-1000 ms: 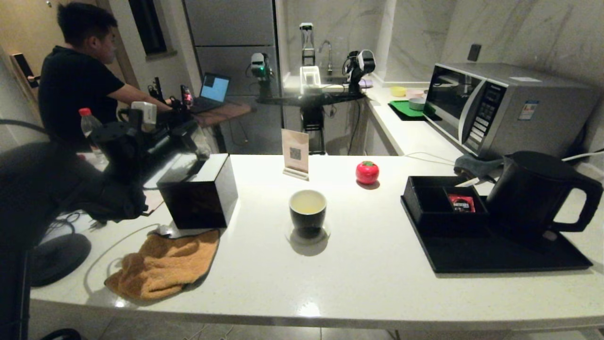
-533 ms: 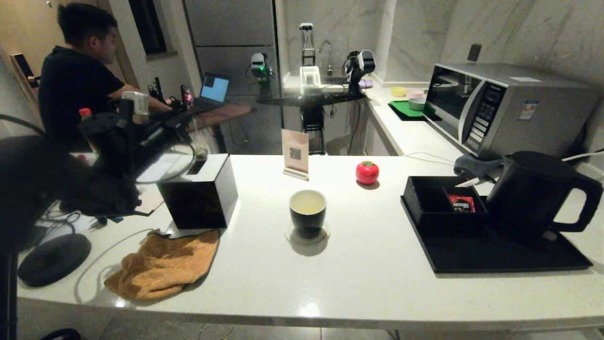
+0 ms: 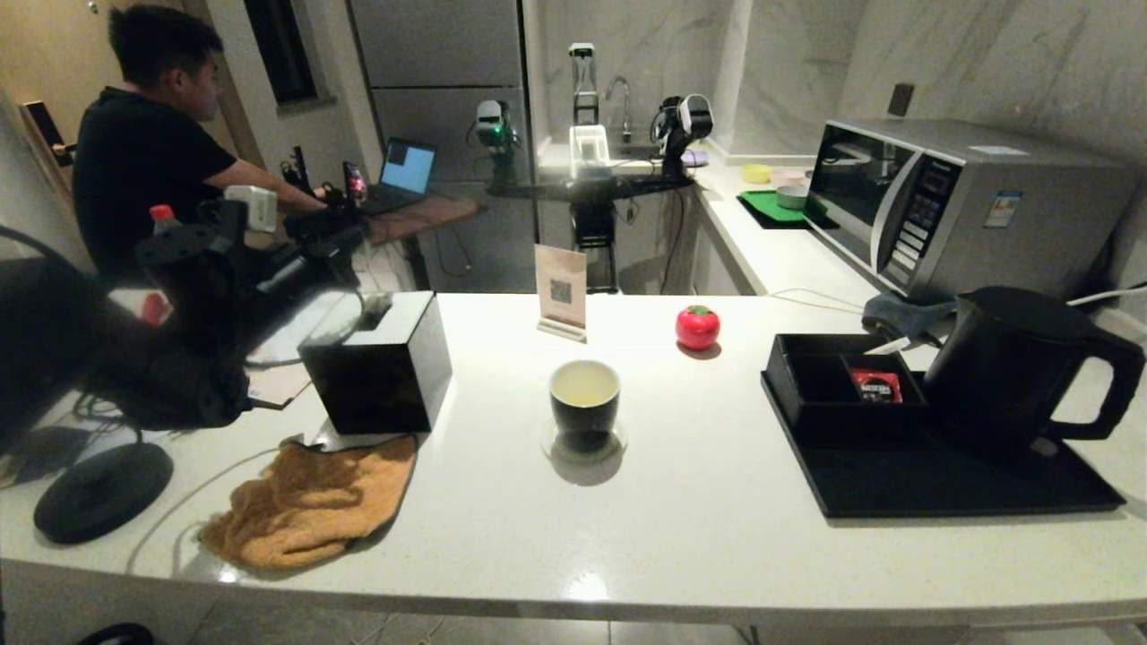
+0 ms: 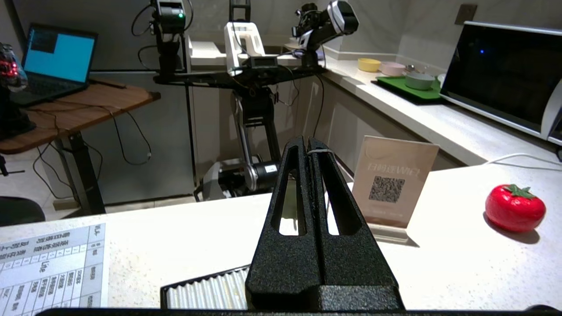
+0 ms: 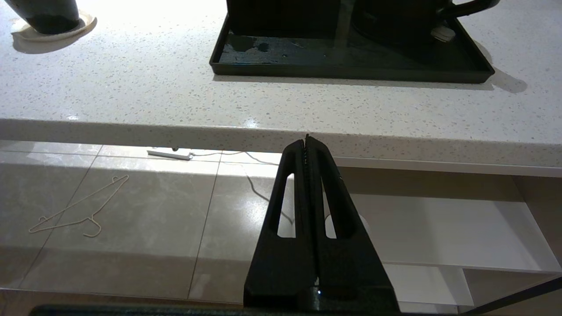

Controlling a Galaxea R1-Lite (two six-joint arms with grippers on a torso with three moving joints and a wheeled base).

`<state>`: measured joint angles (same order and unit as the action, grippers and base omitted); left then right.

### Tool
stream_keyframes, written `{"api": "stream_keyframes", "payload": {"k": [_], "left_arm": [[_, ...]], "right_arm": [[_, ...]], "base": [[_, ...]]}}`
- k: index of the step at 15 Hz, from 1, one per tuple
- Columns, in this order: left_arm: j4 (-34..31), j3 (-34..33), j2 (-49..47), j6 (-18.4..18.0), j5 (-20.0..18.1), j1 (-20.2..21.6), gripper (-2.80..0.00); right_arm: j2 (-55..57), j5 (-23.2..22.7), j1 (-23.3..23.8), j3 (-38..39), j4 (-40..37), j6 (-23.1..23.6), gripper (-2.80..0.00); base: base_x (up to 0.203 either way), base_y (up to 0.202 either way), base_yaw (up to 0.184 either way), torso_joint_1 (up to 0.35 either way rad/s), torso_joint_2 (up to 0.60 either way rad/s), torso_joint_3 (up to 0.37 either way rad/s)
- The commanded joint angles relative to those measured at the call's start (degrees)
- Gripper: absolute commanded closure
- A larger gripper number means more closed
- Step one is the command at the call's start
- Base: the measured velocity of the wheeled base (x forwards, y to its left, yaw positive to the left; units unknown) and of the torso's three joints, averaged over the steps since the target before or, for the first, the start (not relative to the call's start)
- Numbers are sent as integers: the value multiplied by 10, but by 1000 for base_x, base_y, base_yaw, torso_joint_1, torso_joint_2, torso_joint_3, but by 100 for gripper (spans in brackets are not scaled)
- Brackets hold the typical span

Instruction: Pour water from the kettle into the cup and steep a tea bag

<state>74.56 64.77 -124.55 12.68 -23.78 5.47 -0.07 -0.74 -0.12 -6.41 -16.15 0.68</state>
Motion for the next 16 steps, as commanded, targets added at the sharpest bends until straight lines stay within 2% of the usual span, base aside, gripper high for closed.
{"api": "stream_keyframes", "payload": {"k": [1,6,16], "left_arm": [[4,-8,4,1,-1,-5,0],[6,-32,3,1,-1,-19,0],[17,-46,-6,0,-1,-6,0]], "right_arm": [[1,0,0,0,-1,0,0],[1,0,0,0,-1,0,0],[1,0,0,0,-1,0,0]], "base": [[0,0,0,0,0,0],[0,0,0,0,0,0],[0,0,0,0,0,0]]}}
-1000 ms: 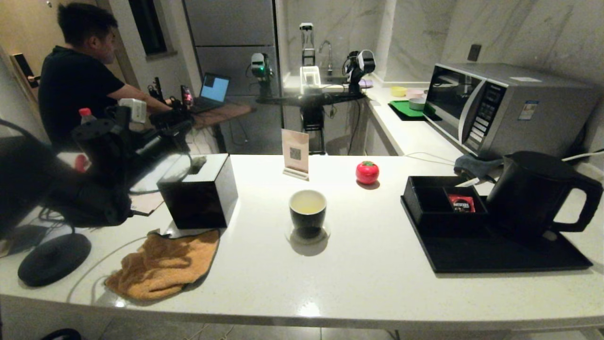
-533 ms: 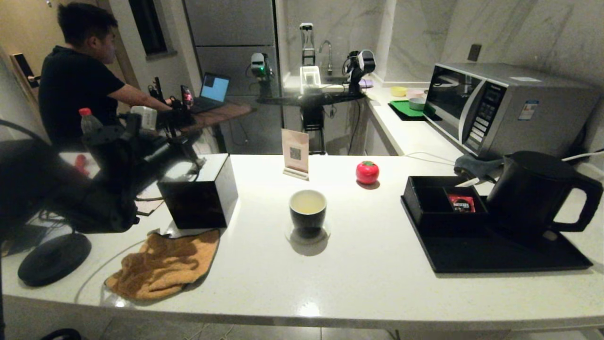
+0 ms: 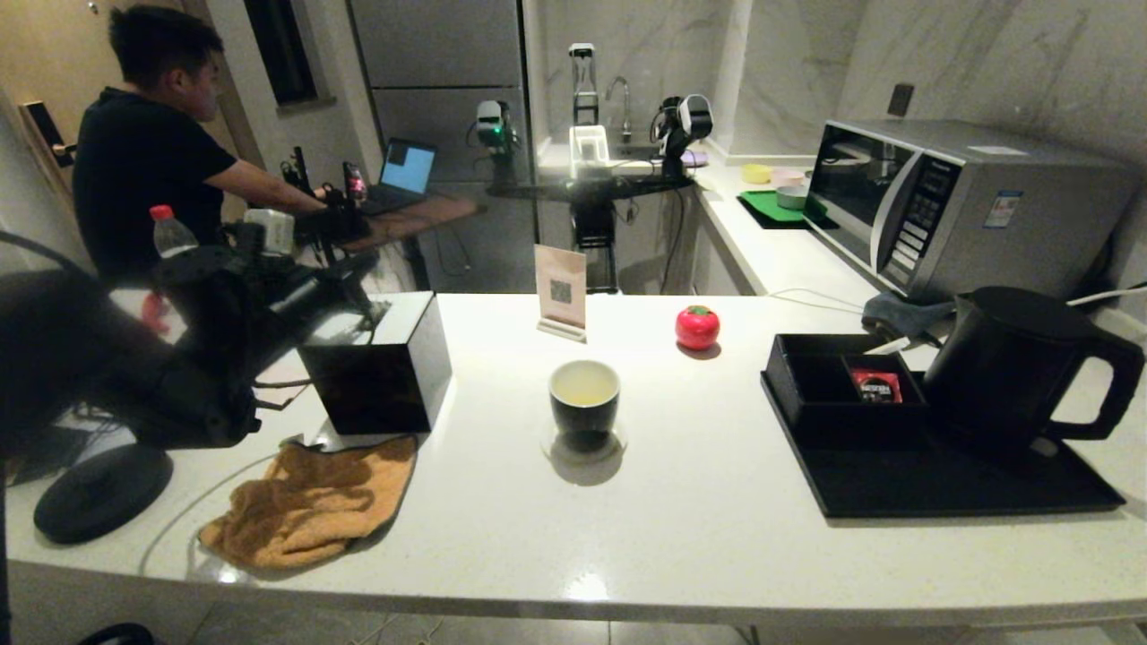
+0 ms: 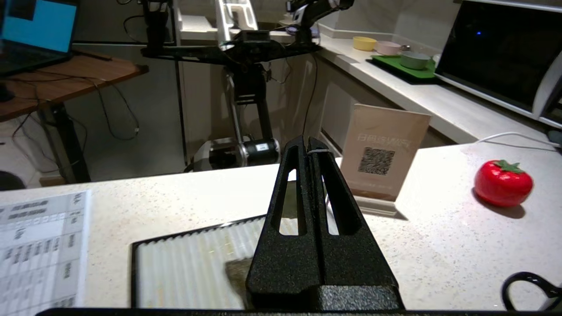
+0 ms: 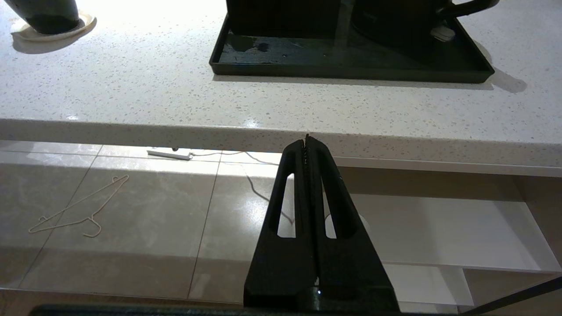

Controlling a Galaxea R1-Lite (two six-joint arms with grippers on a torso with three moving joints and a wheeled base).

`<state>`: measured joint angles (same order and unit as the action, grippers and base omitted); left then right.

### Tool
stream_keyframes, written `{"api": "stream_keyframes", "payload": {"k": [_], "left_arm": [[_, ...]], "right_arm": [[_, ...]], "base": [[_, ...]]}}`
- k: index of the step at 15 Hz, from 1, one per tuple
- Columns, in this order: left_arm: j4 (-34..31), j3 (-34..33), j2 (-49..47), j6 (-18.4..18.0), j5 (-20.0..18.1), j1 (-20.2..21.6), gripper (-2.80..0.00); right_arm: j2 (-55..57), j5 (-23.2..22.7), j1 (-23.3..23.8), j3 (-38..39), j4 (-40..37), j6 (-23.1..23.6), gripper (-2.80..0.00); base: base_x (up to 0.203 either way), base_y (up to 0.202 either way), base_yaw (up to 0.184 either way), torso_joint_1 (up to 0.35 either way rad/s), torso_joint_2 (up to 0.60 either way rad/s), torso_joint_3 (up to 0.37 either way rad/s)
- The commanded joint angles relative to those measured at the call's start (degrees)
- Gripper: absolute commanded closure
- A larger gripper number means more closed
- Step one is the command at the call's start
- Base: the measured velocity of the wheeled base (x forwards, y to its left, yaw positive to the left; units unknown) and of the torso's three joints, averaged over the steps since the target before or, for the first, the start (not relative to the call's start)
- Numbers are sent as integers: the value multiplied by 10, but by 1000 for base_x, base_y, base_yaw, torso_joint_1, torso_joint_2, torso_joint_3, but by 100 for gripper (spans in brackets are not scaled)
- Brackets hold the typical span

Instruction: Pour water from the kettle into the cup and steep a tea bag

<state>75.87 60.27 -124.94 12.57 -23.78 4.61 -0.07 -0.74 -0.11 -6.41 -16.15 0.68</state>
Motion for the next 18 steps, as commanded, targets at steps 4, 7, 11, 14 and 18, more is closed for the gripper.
{"api": "stream_keyframes", "payload": {"k": [4,7,11,14,18], "left_arm": [[3,-5,-2,-2,-1,13,-280],[4,-4,-2,-2,-1,19,-280],[4,-4,-3,-2,-2,24,-280],[5,0,2,-2,-2,29,-280],[12,-1,13,-2,-2,35,-280]], "right_arm": [[1,0,-1,0,0,0,0],[1,0,-1,0,0,0,0],[1,0,0,0,-1,0,0],[1,0,0,0,-1,0,0],[1,0,-1,0,-1,0,0]], "base": [[0,0,0,0,0,0],[0,0,0,0,0,0],[0,0,0,0,0,0],[0,0,0,0,0,0],[0,0,0,0,0,0]]}}
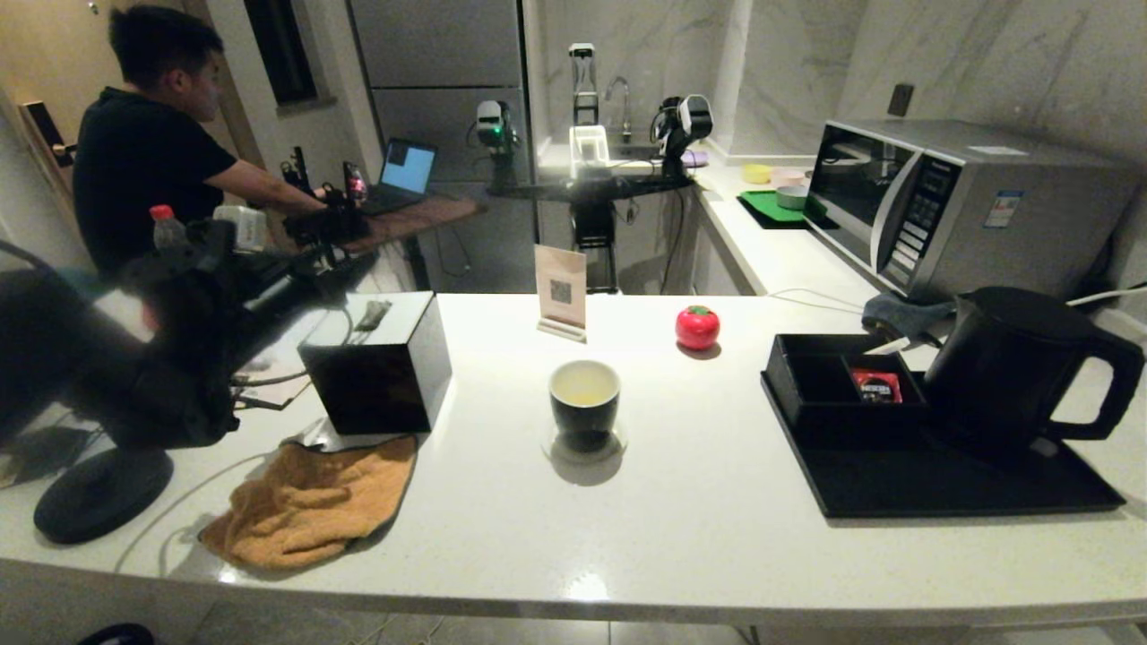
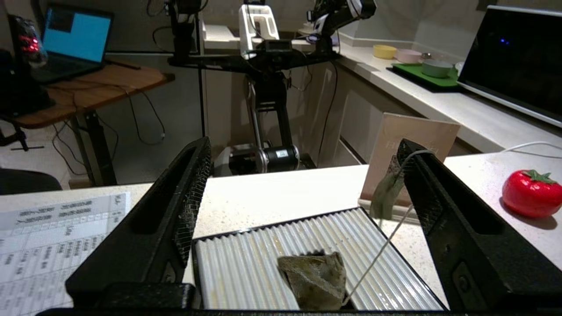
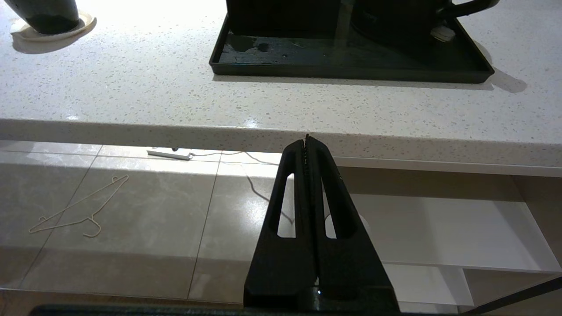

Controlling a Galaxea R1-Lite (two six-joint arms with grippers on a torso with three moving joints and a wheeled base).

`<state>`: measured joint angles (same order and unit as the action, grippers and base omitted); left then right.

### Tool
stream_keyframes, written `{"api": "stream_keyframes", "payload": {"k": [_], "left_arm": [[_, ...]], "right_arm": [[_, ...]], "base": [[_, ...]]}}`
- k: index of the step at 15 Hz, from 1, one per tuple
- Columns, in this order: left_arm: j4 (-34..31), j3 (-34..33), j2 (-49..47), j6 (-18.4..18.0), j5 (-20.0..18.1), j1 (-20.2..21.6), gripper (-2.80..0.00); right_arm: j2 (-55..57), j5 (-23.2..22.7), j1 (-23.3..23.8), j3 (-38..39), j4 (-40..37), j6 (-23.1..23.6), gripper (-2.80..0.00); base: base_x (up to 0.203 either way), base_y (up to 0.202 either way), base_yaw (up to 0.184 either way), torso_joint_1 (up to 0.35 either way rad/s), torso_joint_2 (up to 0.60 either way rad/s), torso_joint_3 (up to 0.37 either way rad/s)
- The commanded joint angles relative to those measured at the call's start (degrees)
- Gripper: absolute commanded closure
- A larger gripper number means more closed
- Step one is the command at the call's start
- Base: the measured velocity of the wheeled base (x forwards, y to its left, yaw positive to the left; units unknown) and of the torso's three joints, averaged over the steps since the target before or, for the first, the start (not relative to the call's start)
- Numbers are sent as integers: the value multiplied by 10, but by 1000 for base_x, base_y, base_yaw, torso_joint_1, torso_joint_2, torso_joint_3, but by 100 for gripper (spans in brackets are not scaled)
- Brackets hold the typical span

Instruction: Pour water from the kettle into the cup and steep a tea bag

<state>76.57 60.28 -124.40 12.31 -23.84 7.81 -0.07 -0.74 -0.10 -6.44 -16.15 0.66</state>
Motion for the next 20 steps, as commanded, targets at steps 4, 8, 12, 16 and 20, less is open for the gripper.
{"api": "stream_keyframes", "payload": {"k": [4,8,12,16,20], "left_arm": [[2,-21,30,1,-3,12,0],[-1,-54,49,-29,-76,46,0],[3,-56,50,-39,-101,48,0],[4,-80,58,-39,-102,41,0],[5,-85,58,-40,-102,28,0]], "right_arm": [[1,0,0,0,-1,0,0],[1,0,0,0,-1,0,0],[1,0,0,0,-1,0,0],[1,0,-1,0,-1,0,0],[1,0,0,0,-1,0,0]], "base": [[0,0,0,0,0,0],[0,0,0,0,0,0],[0,0,0,0,0,0],[0,0,0,0,0,0],[0,0,0,0,0,0]]}}
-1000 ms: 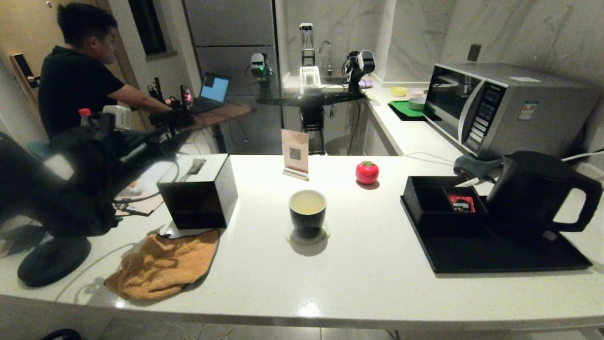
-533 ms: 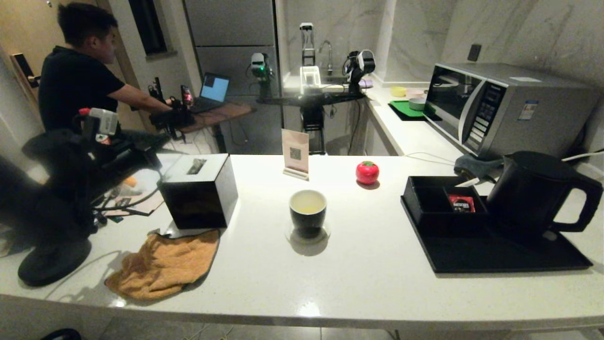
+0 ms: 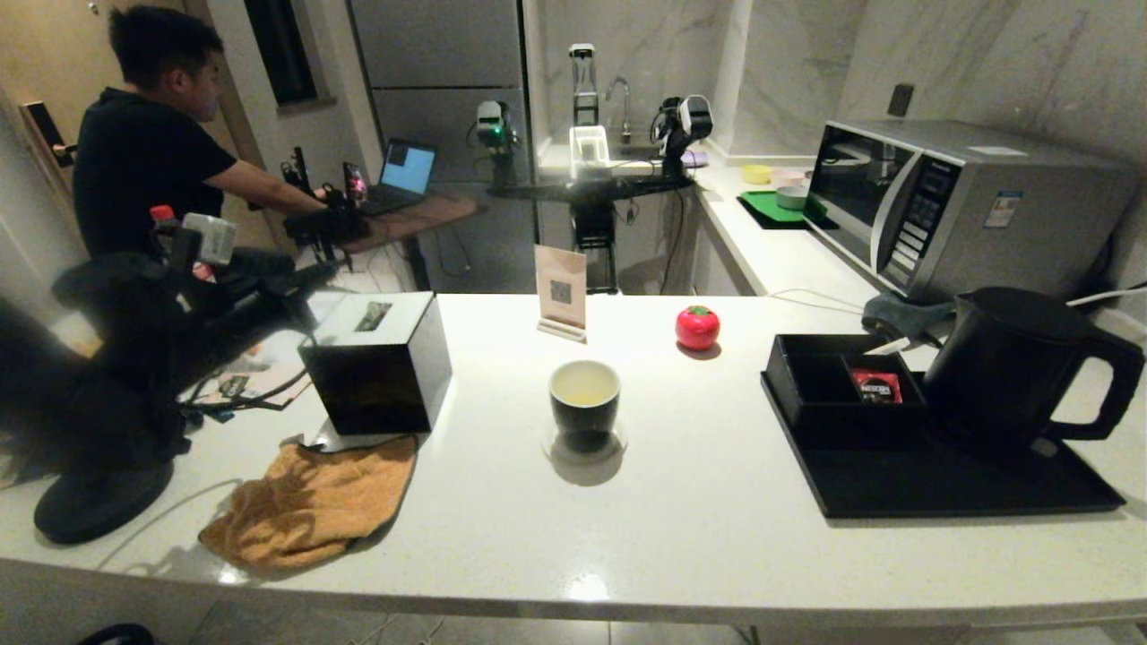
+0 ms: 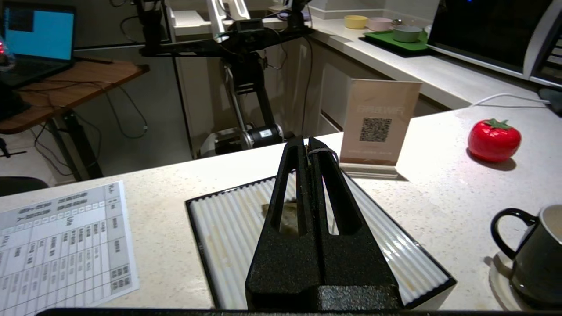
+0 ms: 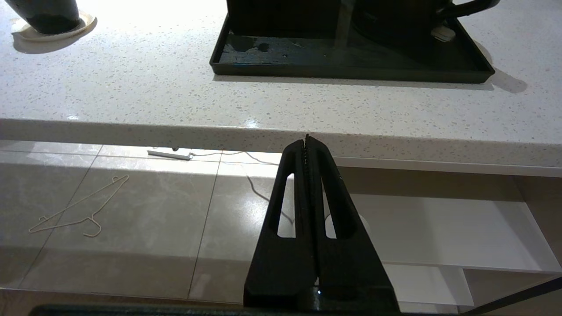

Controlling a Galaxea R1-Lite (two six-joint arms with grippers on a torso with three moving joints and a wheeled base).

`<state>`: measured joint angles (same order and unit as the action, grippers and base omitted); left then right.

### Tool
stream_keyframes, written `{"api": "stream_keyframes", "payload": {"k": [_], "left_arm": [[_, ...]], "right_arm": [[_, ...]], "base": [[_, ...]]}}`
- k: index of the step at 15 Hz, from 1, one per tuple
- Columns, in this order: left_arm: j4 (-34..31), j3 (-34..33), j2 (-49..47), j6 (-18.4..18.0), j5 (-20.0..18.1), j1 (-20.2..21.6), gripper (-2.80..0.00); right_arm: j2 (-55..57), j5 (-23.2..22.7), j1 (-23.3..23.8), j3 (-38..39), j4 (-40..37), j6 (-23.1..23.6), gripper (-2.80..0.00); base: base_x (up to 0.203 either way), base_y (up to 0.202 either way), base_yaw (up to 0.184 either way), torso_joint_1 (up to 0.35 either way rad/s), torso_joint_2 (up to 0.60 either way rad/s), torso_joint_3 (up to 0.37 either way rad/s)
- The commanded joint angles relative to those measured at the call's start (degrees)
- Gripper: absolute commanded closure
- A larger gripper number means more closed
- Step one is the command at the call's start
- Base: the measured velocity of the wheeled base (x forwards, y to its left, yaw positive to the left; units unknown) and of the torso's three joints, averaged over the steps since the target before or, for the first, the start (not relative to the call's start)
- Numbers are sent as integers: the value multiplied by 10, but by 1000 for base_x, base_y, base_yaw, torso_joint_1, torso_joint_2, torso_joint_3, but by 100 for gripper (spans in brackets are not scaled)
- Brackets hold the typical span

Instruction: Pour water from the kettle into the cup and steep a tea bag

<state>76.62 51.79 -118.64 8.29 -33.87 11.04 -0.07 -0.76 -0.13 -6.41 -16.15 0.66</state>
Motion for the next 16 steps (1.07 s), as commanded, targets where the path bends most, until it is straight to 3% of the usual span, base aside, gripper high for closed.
{"api": "stream_keyframes", "payload": {"k": [1,13,16], "left_arm": [[5,5,-1,1,-1,-7,0],[6,33,-2,1,-1,-29,0],[35,30,-4,1,-1,-27,0]], "right_arm": [[1,0,0,0,-1,0,0],[1,0,0,0,-1,0,0],[1,0,0,0,-1,0,0]], "base": [[0,0,0,0,0,0],[0,0,0,0,0,0],[0,0,0,0,0,0]]}}
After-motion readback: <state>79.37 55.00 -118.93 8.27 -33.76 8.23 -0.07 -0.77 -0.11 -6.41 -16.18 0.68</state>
